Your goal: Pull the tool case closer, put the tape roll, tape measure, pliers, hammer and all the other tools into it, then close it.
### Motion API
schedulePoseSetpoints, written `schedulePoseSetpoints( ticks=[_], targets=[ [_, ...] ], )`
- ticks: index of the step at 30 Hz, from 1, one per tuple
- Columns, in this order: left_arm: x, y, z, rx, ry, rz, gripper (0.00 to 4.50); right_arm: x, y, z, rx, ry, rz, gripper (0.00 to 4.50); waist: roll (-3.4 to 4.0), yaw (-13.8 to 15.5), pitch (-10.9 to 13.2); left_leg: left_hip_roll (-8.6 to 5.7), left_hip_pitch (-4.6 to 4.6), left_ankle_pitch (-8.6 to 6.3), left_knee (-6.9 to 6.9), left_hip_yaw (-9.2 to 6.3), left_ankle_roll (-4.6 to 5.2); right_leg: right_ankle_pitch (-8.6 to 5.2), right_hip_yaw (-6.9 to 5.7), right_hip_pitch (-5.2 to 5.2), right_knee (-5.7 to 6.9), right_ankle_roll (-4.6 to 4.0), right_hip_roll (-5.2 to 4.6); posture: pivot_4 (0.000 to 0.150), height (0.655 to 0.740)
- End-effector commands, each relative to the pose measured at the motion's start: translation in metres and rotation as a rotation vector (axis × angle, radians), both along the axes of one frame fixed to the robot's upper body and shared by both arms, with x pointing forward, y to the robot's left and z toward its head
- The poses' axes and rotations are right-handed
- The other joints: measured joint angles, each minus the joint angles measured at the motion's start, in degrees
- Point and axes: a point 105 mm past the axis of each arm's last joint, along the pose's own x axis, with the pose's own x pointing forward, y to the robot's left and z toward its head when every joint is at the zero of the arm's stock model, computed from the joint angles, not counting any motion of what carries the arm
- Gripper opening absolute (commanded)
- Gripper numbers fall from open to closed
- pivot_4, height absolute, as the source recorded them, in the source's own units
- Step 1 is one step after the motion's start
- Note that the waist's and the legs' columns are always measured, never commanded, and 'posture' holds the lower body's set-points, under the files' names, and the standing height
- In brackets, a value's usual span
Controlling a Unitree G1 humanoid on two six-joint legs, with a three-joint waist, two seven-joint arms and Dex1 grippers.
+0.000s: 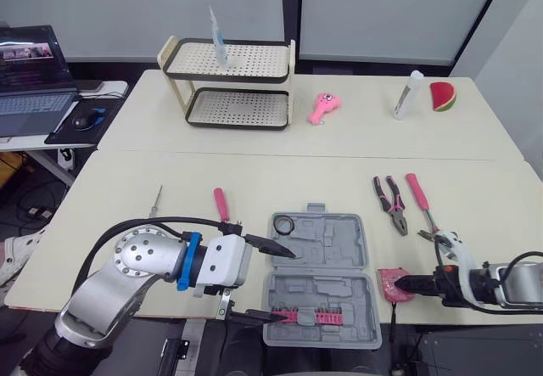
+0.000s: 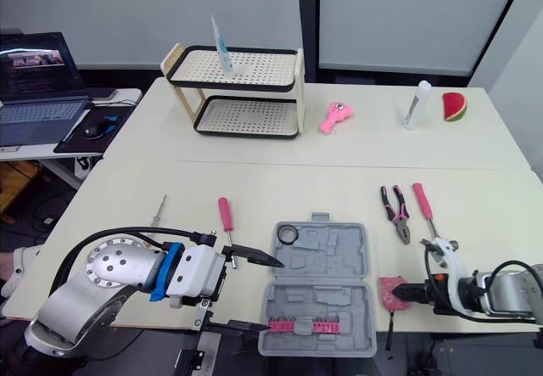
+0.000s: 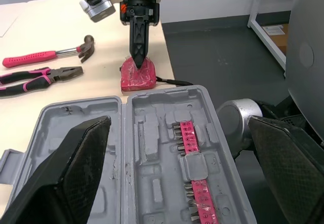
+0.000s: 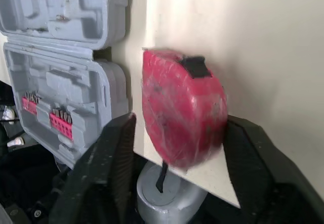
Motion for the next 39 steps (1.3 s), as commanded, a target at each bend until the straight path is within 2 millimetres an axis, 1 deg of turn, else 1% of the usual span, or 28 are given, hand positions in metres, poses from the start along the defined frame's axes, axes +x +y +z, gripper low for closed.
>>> schedulePoseSetpoints(
  ticks=[1,2,3,4,6,8,9,10,11,13,15,18,21,27,39],
  targets=[
    [-0.003,-0.002,0.001,-0.013,-0.008,-0.016,4.50,-0.004,-0.007,0.025,-0.023,-0.063,0.047,3.88,0.06,0.0,0.0,0.00,0.01,0.00,0.00,0.00,0.00,0.00,0.00,0.00,0.00,0.00,0.00,0.150,0.7290],
    [-0.003,-0.002,0.000,-0.013,-0.007,-0.015,4.50,-0.004,-0.007,0.030,-0.067,-0.111,0.092,4.24,0.10,0.0,0.0,-0.01,0.00,0.00,0.00,0.00,0.00,0.00,0.00,0.00,0.00,0.00,0.00,0.150,0.7290],
    [-0.002,-0.002,0.000,-0.013,-0.007,-0.014,4.50,-0.002,-0.006,0.035,-0.107,-0.172,0.142,4.47,0.14,0.0,0.0,0.00,0.01,0.00,0.00,0.02,0.00,0.00,0.00,0.00,-0.01,0.00,0.00,0.150,0.7290],
    [-0.002,-0.001,0.000,-0.013,-0.006,-0.013,4.50,0.002,-0.003,0.040,-0.144,-0.245,0.200,4.47,0.14,0.0,0.0,-0.01,0.02,0.00,0.00,0.01,0.00,0.00,-0.01,0.00,-0.02,0.00,0.00,0.150,0.7290],
    [-0.002,-0.001,0.000,-0.014,-0.007,-0.012,4.50,0.006,0.003,0.046,-0.227,-0.429,0.380,4.47,0.13,0.0,0.0,0.02,0.03,0.00,0.00,-0.02,0.00,0.00,-0.03,0.01,-0.03,0.00,0.02,0.150,0.7290],
    [-0.002,-0.002,0.000,-0.017,-0.008,-0.014,4.50,0.004,0.005,0.040,-0.340,-0.619,0.638,4.47,0.13,0.0,0.0,0.01,0.05,0.00,-0.02,-0.04,0.00,-0.01,-0.06,0.02,-0.04,0.01,0.03,0.150,0.7290],
    [-0.002,-0.003,0.000,-0.018,-0.009,-0.016,4.50,0.000,0.006,0.035,-0.379,-0.701,0.780,4.47,0.11,0.1,0.0,0.01,0.05,0.00,-0.03,-0.04,0.00,-0.01,-0.09,0.03,-0.08,0.02,0.03,0.150,0.7290],
    [-0.002,-0.004,0.000,-0.019,-0.010,-0.017,4.50,-0.002,0.007,0.031,-0.404,-0.771,0.887,4.47,0.10,0.1,0.0,0.00,0.04,0.00,-0.01,-0.07,0.00,-0.02,-0.15,0.05,-0.11,0.03,0.03,0.150,0.7290],
    [-0.002,-0.004,0.000,-0.019,-0.011,-0.018,4.50,-0.003,0.008,0.028,-0.417,-0.828,0.963,4.47,0.10,0.0,0.0,-0.01,0.05,0.00,0.00,-0.03,0.00,-0.02,-0.17,0.04,-0.11,0.03,0.02,0.150,0.7290],
    [-0.002,-0.004,0.000,-0.020,-0.013,-0.019,4.50,0.000,0.008,0.023,-0.442,-0.918,1.048,4.47,0.09,-0.2,0.0,-0.04,0.12,0.00,0.02,0.12,-0.01,-0.01,-0.12,0.07,-0.08,0.05,-0.03,0.150,0.7290],
    [-0.002,-0.005,0.000,-0.020,-0.016,-0.019,4.50,0.005,0.007,0.019,-0.461,-0.979,1.088,4.47,0.08,-0.2,0.0,-0.02,0.21,0.00,0.03,0.11,-0.01,0.00,-0.13,0.15,-0.06,0.04,-0.02,0.150,0.7290],
    [-0.003,-0.005,0.001,-0.019,-0.017,-0.021,4.50,0.009,0.004,0.011,-0.465,-0.997,1.102,4.47,0.11,-0.2,0.0,0.03,0.26,0.00,-0.01,0.07,-0.01,0.00,-0.10,0.18,-0.04,0.03,0.02,0.150,0.7290],
    [-0.004,-0.005,0.001,-0.017,-0.017,-0.023,4.50,0.007,0.006,0.002,-0.424,-0.979,1.139,4.47,0.11,-0.2,0.0,0.02,0.22,0.01,0.00,0.07,-0.02,0.00,-0.06,0.18,-0.06,0.02,0.01,0.150,0.7290],
    [-0.007,-0.003,0.002,-0.009,-0.014,-0.027,4.50,0.007,0.011,-0.009,-0.358,-0.947,1.180,4.47,0.11,-0.2,0.0,0.00,0.27,0.00,0.03,0.05,-0.01,0.00,-0.02,0.26,-0.05,0.02,-0.02,0.150,0.7290],
    [-0.009,-0.003,0.002,-0.016,-0.005,-0.023,4.50,0.014,0.007,-0.027,-0.356,-0.914,1.179,4.47,0.11,-0.2,0.0,0.00,0.27,0.00,0.04,0.07,-0.01,0.00,-0.01,0.25,-0.05,0.02,-0.03,0.150,0.7290]
  ],
)
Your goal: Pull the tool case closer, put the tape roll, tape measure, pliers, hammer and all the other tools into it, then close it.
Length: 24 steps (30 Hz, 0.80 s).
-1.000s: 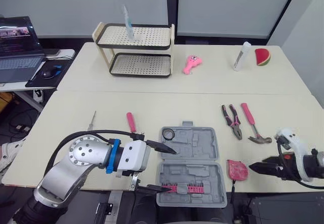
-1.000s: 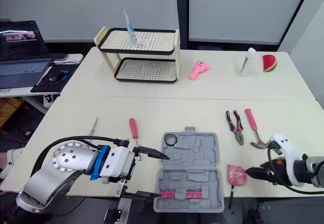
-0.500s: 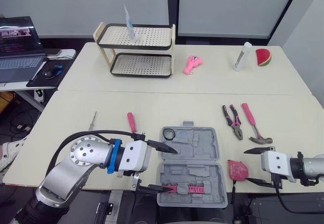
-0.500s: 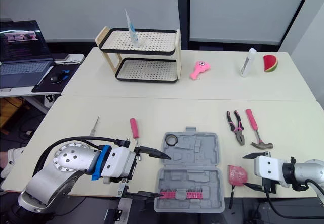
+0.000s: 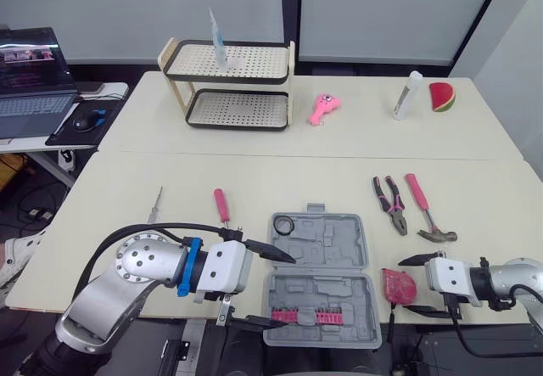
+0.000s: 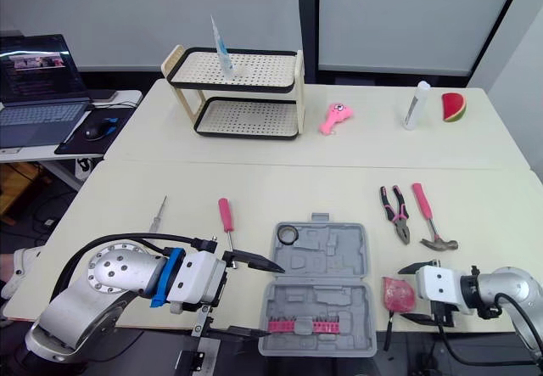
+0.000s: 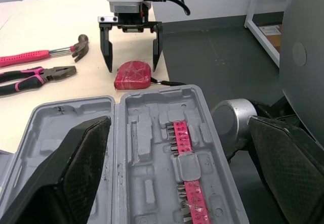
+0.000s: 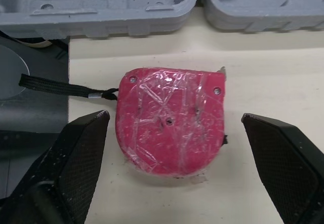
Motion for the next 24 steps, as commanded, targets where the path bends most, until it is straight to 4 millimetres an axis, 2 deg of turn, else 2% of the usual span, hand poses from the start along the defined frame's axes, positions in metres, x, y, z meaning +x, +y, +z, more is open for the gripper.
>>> schedulePoseSetpoints(
  ticks=[1,22,24],
  targets=[
    [-0.0039,-0.0029,0.0070,-0.016,-0.023,-0.017,4.50,0.0026,0.0010,-0.0006,-0.007,-0.009,0.014,4.47,0.00,0.0,0.0,0.00,0.01,0.00,0.00,0.01,0.00,0.00,0.00,0.00,0.00,0.00,0.00,0.150,0.7290],
    [0.0027,-0.0052,0.0070,-0.013,-0.027,-0.008,4.50,0.0084,0.0053,-0.0070,-0.047,-0.044,-0.002,4.47,0.00,0.0,0.0,0.00,0.01,0.00,0.01,-0.02,0.00,0.00,-0.01,0.01,0.01,0.00,0.00,0.150,0.7290],
    [0.0034,-0.0055,0.0067,-0.015,-0.028,-0.003,4.50,0.0091,0.0044,-0.0077,-0.053,-0.052,-0.007,4.08,0.00,0.0,0.0,0.00,0.02,0.00,0.01,-0.01,0.00,0.00,-0.01,0.01,0.02,0.00,0.00,0.150,0.7290]
  ],
)
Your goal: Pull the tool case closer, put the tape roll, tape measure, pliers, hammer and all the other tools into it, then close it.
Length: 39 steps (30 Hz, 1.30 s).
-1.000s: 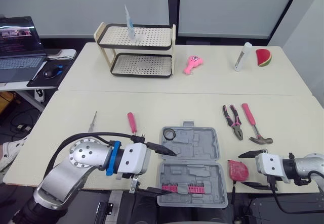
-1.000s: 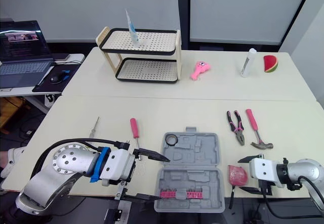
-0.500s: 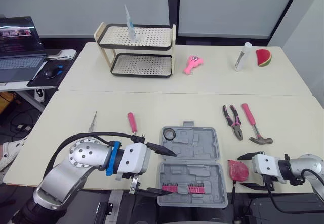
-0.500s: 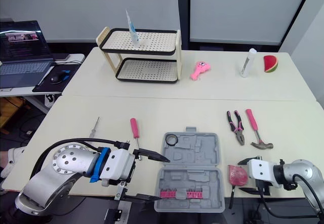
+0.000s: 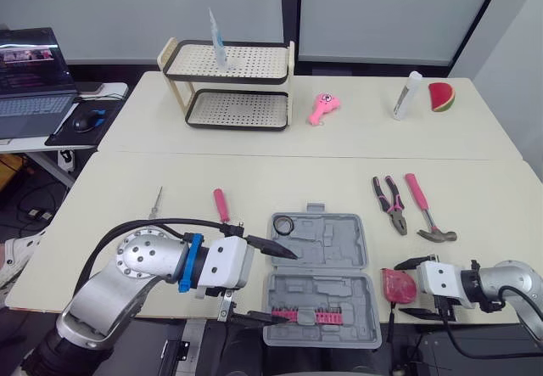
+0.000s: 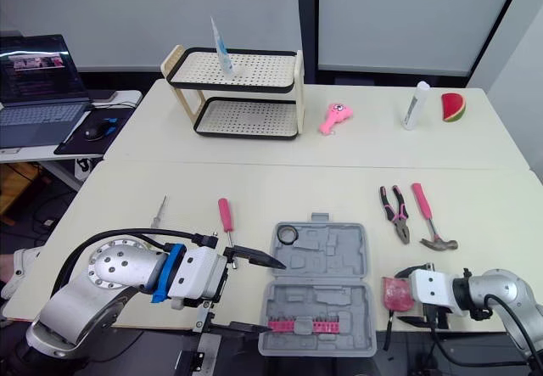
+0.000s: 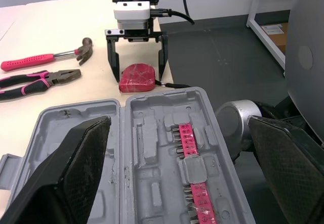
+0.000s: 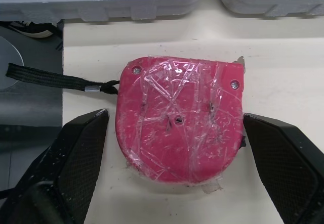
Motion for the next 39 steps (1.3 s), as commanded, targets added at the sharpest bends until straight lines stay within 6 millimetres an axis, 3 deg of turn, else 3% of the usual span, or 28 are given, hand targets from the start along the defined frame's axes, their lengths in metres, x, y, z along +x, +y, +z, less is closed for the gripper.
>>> schedulePoseSetpoints(
  ticks=[1,3,9,17,20,24,31,39],
  targets=[
    [-0.001,-0.003,0.002,-0.012,-0.009,-0.004,4.50,0.006,0.000,0.003,-0.014,-0.048,-0.010,3.84,0.00,0.0,0.0,0.00,0.00,0.00,0.00,0.00,0.00,0.00,0.01,0.00,0.00,0.00,0.00,0.150,0.7290],
    [0.000,-0.003,0.001,-0.012,-0.009,0.004,4.50,0.007,0.001,0.003,-0.015,-0.059,-0.013,3.19,0.00,0.0,0.0,0.00,0.00,0.00,0.00,0.00,0.00,0.00,0.00,0.00,0.00,0.00,0.00,0.150,0.7290],
    [0.006,0.003,0.001,-0.013,-0.008,0.055,4.50,0.012,-0.003,0.008,-0.027,-0.099,-0.019,3.14,-0.01,0.0,0.0,0.00,0.01,0.00,0.00,0.00,0.00,0.00,0.00,0.01,0.01,0.00,0.00,0.150,0.7290],
    [0.027,0.021,0.007,0.030,0.006,0.204,4.50,0.032,-0.002,0.064,-0.141,-0.105,0.002,3.14,0.06,0.0,0.0,0.00,0.00,0.00,0.01,0.01,0.00,0.00,-0.01,-0.02,0.03,0.00,0.00,0.150,0.7290],
    [0.039,0.028,0.012,0.050,-0.017,0.268,4.50,0.046,0.011,0.096,-0.227,-0.077,0.030,3.14,0.16,-0.3,0.0,0.01,-0.01,0.00,0.00,0.02,0.00,0.00,-0.03,-0.08,0.07,0.00,0.02,0.150,0.7290],
    [0.044,0.029,0.011,0.061,-0.012,0.284,4.50,0.059,0.037,0.111,-0.266,-0.024,0.083,3.14,0.14,-0.2,0.0,0.04,-0.08,0.00,-0.03,-0.10,0.00,0.00,-0.06,-0.10,-0.01,0.00,0.03,0.150,0.7290],
    [0.053,0.032,0.011,0.084,-0.062,0.284,4.50,0.081,0.076,0.112,-0.303,0.018,0.175,3.14,0.14,-0.1,0.1,-0.08,-0.28,0.01,0.12,-0.07,-0.01,0.00,-0.12,-0.26,0.03,0.00,-0.09,0.150,0.7290],
    [0.051,0.032,0.003,0.107,-0.076,0.267,4.50,0.098,0.100,0.095,-0.334,0.019,0.216,3.14,0.14,-0.3,0.1,-0.05,-0.26,0.01,0.13,-0.10,-0.03,0.00,-0.16,-0.30,0.08,0.00,-0.09,0.150,0.7290]
  ],
)
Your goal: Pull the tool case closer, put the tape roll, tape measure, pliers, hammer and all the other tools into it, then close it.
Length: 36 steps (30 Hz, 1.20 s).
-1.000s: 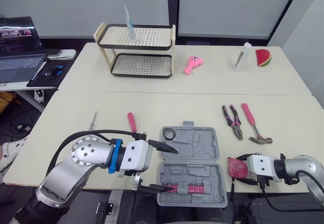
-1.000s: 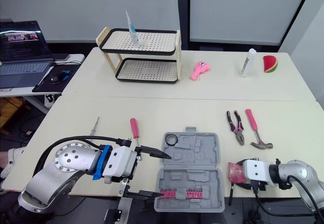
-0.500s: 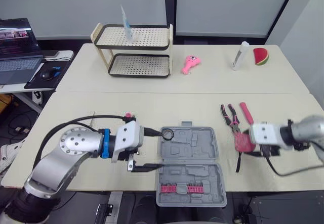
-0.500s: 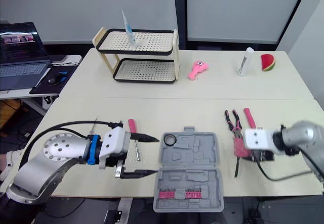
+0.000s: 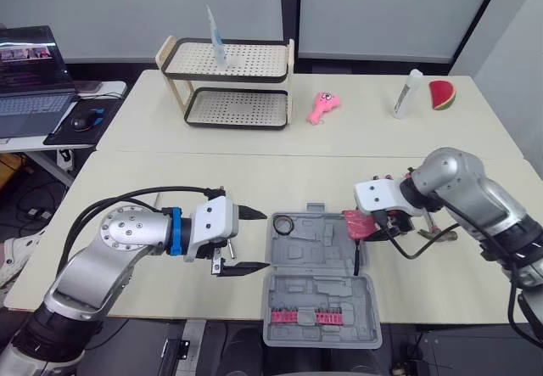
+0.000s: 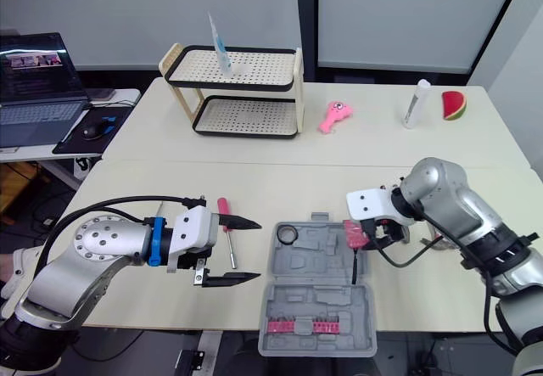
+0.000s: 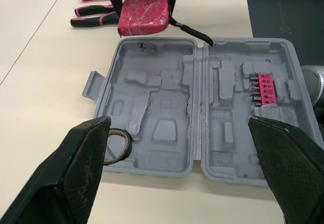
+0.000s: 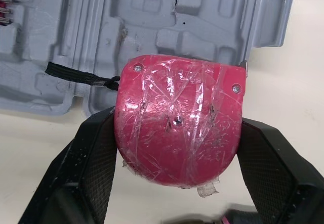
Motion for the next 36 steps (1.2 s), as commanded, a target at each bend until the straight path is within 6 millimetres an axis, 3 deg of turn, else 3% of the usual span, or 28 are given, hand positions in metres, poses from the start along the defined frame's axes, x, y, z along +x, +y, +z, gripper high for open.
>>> schedulePoseSetpoints(
  ticks=[1,11,22,26,36],
  targets=[
    [-0.002,-0.004,0.006,-0.002,-0.038,-0.024,4.50,0.011,0.005,-0.002,-0.041,-0.042,0.031,3.14,0.00,0.0,0.0,0.00,0.00,0.00,0.00,0.00,0.00,0.00,0.00,-0.02,0.02,0.00,0.00,0.150,0.7290],
    [-0.004,-0.008,0.005,-0.005,-0.039,-0.026,4.50,0.028,0.019,-0.016,-0.063,-0.053,0.046,3.14,0.00,-0.1,0.0,0.00,-0.04,0.11,0.02,0.20,-0.20,0.00,0.11,-0.37,0.43,0.00,0.02,0.150,0.7290],
    [-0.007,-0.013,0.007,-0.013,-0.038,-0.028,4.50,0.031,0.019,-0.020,-0.083,-0.060,0.070,3.14,0.00,-0.1,0.0,0.01,-0.09,0.13,0.04,0.28,-0.22,0.00,0.15,-0.63,0.74,0.00,0.01,0.150,0.7290],
    [-0.008,-0.014,0.007,-0.017,-0.037,-0.029,4.50,0.033,0.019,-0.019,-0.079,-0.074,0.076,4.40,0.00,-0.1,0.0,0.02,-0.08,0.13,0.04,0.30,-0.22,0.00,0.16,-0.64,0.75,0.00,0.01,0.150,0.7290],
    [-0.009,-0.014,0.006,-0.027,-0.031,-0.027,4.50,0.028,0.030,0.017,0.053,-0.082,0.082,4.45,0.00,-0.1,0.0,0.04,-0.10,0.13,0.04,0.30,-0.22,0.00,0.16,-0.67,0.77,0.00,0.01,0.150,0.7290]
  ],
)
